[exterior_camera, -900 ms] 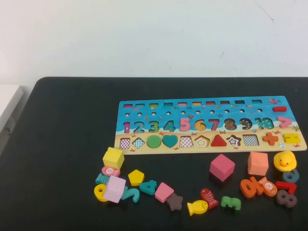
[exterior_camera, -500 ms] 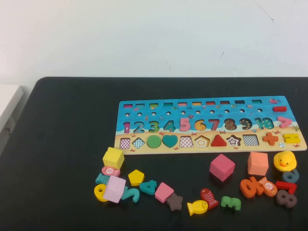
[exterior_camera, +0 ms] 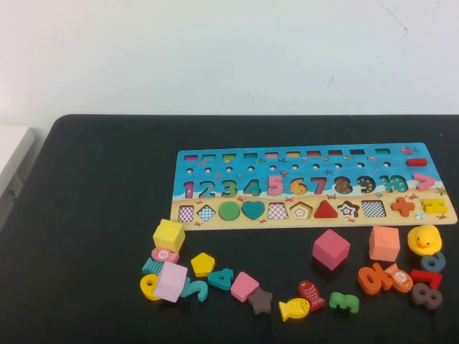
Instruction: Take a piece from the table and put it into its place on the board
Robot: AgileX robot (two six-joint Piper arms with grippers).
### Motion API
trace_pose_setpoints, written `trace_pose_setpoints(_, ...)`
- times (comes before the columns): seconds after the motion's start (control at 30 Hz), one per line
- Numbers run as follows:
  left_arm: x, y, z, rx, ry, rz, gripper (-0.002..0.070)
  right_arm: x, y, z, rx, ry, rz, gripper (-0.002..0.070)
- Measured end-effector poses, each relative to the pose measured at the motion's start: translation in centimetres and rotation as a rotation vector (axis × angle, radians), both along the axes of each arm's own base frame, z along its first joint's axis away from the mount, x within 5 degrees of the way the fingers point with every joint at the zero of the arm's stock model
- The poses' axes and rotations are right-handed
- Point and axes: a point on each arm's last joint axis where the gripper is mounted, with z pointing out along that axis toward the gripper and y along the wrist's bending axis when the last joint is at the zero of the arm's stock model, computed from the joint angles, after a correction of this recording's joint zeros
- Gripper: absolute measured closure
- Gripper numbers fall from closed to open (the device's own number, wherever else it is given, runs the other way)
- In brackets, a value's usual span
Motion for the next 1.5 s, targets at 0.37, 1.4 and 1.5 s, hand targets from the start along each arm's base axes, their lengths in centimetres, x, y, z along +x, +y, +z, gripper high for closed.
trace_pose_setpoints(0.37,0.1,-0.7,1.6,-0.621,-0.025,0.021,0.0678,0.0,0.0,0.0,0.0,0.002,0.0,0.0657)
trace_pose_setpoints(1.4,17.1,-9.7,17.5,0.735,0.57,-0.791,0.0677,0.0,0.0,0.0,0.0,0.002,0.0,0.0658)
trace_pose_setpoints(1.5,18.8,-12.4,16.7,0.8,0.597,-0.814,0.0677,0.0,0.0,0.0,0.0,0.002,0.0,0.0658)
